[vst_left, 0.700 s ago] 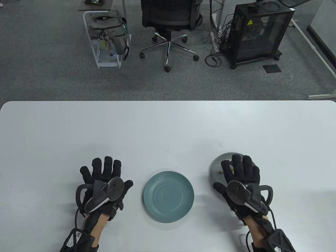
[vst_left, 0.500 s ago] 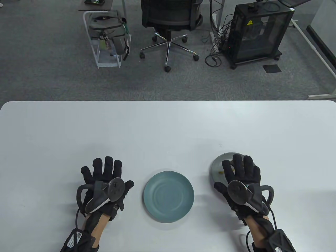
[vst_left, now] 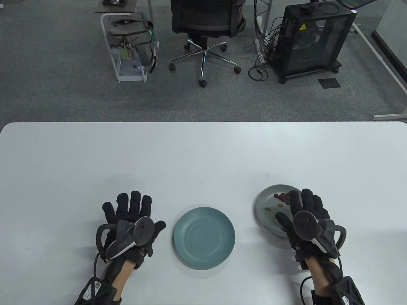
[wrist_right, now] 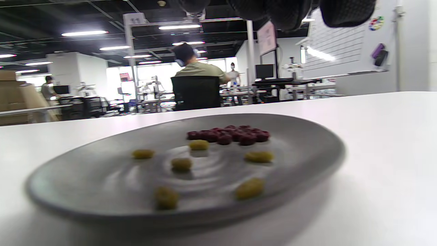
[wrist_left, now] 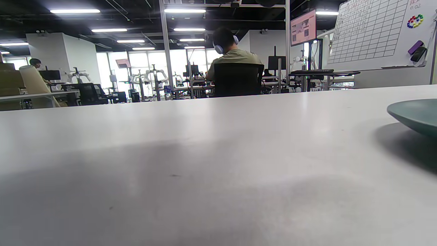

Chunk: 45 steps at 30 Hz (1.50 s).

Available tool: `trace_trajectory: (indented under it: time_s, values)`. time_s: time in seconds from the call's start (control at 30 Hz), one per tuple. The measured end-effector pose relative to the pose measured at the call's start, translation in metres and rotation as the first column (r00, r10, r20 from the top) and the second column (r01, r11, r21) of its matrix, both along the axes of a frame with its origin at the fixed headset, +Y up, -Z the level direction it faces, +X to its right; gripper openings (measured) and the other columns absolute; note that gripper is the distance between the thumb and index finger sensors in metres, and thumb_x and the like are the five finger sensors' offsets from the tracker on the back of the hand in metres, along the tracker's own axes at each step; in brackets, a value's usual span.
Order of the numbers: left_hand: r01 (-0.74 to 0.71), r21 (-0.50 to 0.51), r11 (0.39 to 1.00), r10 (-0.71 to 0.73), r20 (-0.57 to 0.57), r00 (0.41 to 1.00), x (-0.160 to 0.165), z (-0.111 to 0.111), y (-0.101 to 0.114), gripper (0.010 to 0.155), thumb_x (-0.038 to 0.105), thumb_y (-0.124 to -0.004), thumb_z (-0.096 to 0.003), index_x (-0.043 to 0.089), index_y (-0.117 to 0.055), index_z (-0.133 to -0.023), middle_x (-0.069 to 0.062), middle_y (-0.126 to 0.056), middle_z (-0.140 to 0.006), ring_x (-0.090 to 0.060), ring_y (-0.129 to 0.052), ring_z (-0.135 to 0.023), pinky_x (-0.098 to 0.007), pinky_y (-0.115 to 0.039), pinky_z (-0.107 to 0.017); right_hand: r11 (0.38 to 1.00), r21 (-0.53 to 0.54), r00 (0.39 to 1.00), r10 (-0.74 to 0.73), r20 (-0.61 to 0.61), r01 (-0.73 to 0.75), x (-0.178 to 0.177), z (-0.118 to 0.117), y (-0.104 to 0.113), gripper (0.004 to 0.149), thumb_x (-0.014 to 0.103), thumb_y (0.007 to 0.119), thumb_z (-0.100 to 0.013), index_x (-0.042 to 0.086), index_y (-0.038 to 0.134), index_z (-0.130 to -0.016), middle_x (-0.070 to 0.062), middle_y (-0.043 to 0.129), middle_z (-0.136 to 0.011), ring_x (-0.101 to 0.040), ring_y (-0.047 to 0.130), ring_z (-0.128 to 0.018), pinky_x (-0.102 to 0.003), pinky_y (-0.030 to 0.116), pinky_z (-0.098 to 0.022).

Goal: Pick raisins with hand pinch into plate

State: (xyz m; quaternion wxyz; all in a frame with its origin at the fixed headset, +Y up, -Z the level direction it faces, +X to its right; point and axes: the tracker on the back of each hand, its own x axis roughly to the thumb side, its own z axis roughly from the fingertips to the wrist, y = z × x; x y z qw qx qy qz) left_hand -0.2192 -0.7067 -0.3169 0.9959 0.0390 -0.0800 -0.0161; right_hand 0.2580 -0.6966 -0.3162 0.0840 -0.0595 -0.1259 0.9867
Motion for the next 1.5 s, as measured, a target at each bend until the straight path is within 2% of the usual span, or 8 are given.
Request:
trace_trajectory:
  time_s: [0.2, 0.33, 0.43, 0.67, 0.87, 1.1, 1.37, 1.5]
  values:
    - [0.001, -0.005, 1.0, -0.001, 0.025, 1.0, 0.007, 0.002, -0.002, 0.086, 0.075, -0.047, -0.0458, 0.023, -0.031, -0.112, -0.015, -0.027, -0.121, -0.057, -0.031, -0.108, -0.082, -0.02, -0.067, 0.997, -0.016, 0.989, -0.066, 0.133, 0.069, 0.021, -0.003, -0.004, 0.082, 0.067, 0.066, -0.044, 0.022, 0.044, -0.109, -0.02, 0.056, -0.113, -0.044, 0.073, -0.095, -0.056, 0.075, -0.059]
    - [-0.009, -0.029, 1.0, 0.01, 0.019, 1.0, 0.009, 0.003, -0.003, 0.086, 0.074, -0.052, -0.0466, 0.02, -0.034, -0.112, -0.019, -0.033, -0.119, -0.057, -0.043, -0.104, -0.077, -0.04, -0.067, 0.983, -0.075, 0.969, -0.147, 0.199, 0.165, 0.034, -0.007, -0.013, 0.079, 0.063, 0.071, -0.045, 0.018, 0.053, -0.106, -0.021, 0.065, -0.108, -0.041, 0.081, -0.087, -0.049, 0.081, -0.051]
    - [-0.014, -0.032, 0.999, 0.015, 0.022, 1.0, 0.009, 0.002, -0.003, 0.086, 0.074, -0.054, -0.0467, 0.02, -0.035, -0.111, -0.02, -0.036, -0.119, -0.057, -0.048, -0.102, -0.073, -0.045, -0.066, 0.967, -0.111, 0.951, -0.199, 0.238, 0.23, 0.04, -0.01, -0.02, 0.077, 0.06, 0.076, -0.045, 0.015, 0.057, -0.104, -0.022, 0.069, -0.105, -0.04, 0.086, -0.082, -0.048, 0.084, -0.047]
    - [-0.018, -0.027, 0.999, 0.019, 0.026, 0.999, 0.01, 0.001, -0.002, 0.082, 0.067, -0.063, -0.0485, 0.016, -0.046, -0.11, -0.019, -0.05, -0.116, -0.054, -0.062, -0.097, -0.07, -0.053, -0.064, 0.967, -0.147, 0.922, -0.144, 0.36, 0.208, 0.051, -0.016, -0.028, 0.074, 0.054, 0.084, -0.043, 0.011, 0.065, -0.1, -0.022, 0.085, -0.092, -0.03, 0.104, -0.059, -0.036, 0.097, -0.028]
    - [-0.017, -0.027, 0.999, 0.018, 0.035, 0.999, 0.013, 0.002, -0.003, 0.08, 0.066, -0.064, -0.0487, 0.015, -0.049, -0.109, -0.021, -0.054, -0.113, -0.052, -0.07, -0.092, -0.065, -0.06, -0.06, 0.956, -0.198, 0.894, -0.111, 0.434, 0.215, 0.058, -0.024, -0.035, 0.071, 0.052, 0.088, -0.042, 0.007, 0.073, -0.095, -0.017, 0.096, -0.078, -0.02, 0.11, -0.037, -0.026, 0.098, -0.012]
    - [-0.022, -0.035, 0.999, 0.023, 0.03, 0.999, 0.012, 0.001, -0.004, 0.079, 0.065, -0.065, -0.0489, 0.015, -0.052, -0.108, -0.021, -0.057, -0.113, -0.051, -0.07, -0.091, -0.063, -0.061, -0.059, 0.936, -0.189, 0.86, -0.178, 0.477, 0.299, 0.065, -0.029, -0.039, 0.066, 0.05, 0.091, -0.042, 0.004, 0.081, -0.088, -0.013, 0.103, -0.062, -0.015, 0.11, -0.023, -0.024, 0.096, -0.004]
    - [-0.026, -0.052, 0.998, 0.027, 0.028, 0.999, 0.012, -0.001, -0.006, 0.078, 0.064, -0.065, -0.0489, 0.014, -0.053, -0.108, -0.022, -0.057, -0.112, -0.052, -0.07, -0.09, -0.062, -0.062, -0.058, 0.909, -0.176, 0.822, -0.241, 0.516, 0.377, 0.066, -0.032, -0.042, 0.064, 0.047, 0.095, -0.041, 0.002, 0.085, -0.085, -0.012, 0.103, -0.056, -0.014, 0.111, -0.02, -0.025, 0.096, -0.004]
    - [-0.029, -0.062, 0.998, 0.03, 0.022, 0.999, 0.012, -0.001, -0.007, 0.078, 0.065, -0.065, -0.0489, 0.014, -0.053, -0.108, -0.022, -0.057, -0.112, -0.052, -0.07, -0.09, -0.062, -0.063, -0.058, 0.918, -0.173, 0.822, -0.221, 0.525, 0.357, 0.067, -0.032, -0.041, 0.062, 0.045, 0.098, -0.039, 0.003, 0.086, -0.084, -0.01, 0.105, -0.054, -0.012, 0.11, -0.02, -0.025, 0.096, -0.005]
